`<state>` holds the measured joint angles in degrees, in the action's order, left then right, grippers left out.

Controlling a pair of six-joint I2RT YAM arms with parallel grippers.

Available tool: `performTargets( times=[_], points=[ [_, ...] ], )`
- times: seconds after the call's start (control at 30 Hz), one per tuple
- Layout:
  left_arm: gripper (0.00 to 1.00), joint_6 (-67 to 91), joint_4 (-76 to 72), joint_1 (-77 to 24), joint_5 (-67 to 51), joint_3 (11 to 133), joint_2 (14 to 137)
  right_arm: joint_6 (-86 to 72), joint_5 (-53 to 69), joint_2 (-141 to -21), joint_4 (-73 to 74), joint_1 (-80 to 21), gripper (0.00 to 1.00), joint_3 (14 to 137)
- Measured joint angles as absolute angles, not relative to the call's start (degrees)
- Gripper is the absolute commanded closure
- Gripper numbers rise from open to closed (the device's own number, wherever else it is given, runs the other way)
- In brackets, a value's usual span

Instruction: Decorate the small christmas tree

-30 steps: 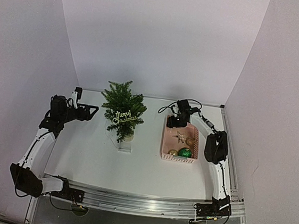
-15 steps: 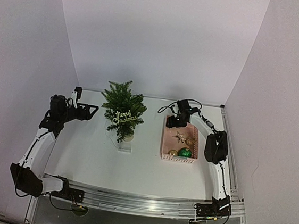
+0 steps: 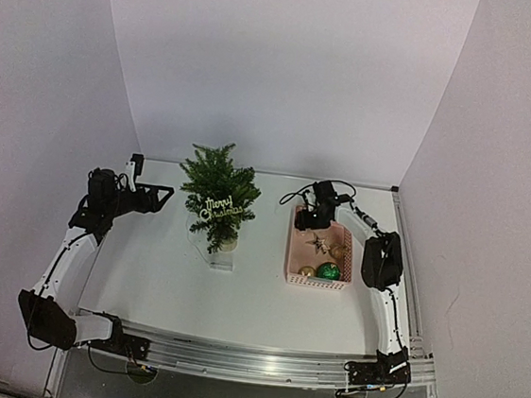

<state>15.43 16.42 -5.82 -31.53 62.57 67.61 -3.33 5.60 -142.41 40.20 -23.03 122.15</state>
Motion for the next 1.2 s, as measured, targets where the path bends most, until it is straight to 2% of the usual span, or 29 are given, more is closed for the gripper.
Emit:
performTargets(
  times=[0.1, 0.43, 0.57, 0.73, 0.97, 1.2],
  points=[
    [0.07, 15.52, 16.40, -5.76, -31.55, 62.57, 67.66, -3.37, 5.60, -142.34, 39.24, -23.07, 0.48, 121.65],
    [0.07, 15.35, 16.40, -5.54, -32.49, 62.57, 67.75, -3.18, 4.97, -139.13, 36.15, -23.16, 0.53, 116.51],
    [0.07, 13.97, 16.43, -5.54, -33.52, 62.57, 67.75, -3.58, 4.69, -134.69, 36.95, -23.16, 0.54, 112.08],
    [0.07, 8.68, 16.57, -5.50, -36.39, 63.23, 67.72, -4.94, 4.91, -123.43, 37.86, -23.32, 0.56, 105.49],
    [0.07, -4.54, 19.57, -5.56, -43.12, 68.19, 67.07, -6.29, 6.90, -106.43, 40.85, -26.06, 0.58, 103.64],
    [0.06, -30.26, 31.59, -9.34, -45.08, 76.63, 66.10, -7.16, 7.06, -97.72, 48.64, -37.34, 0.58, 108.06]
  ],
)
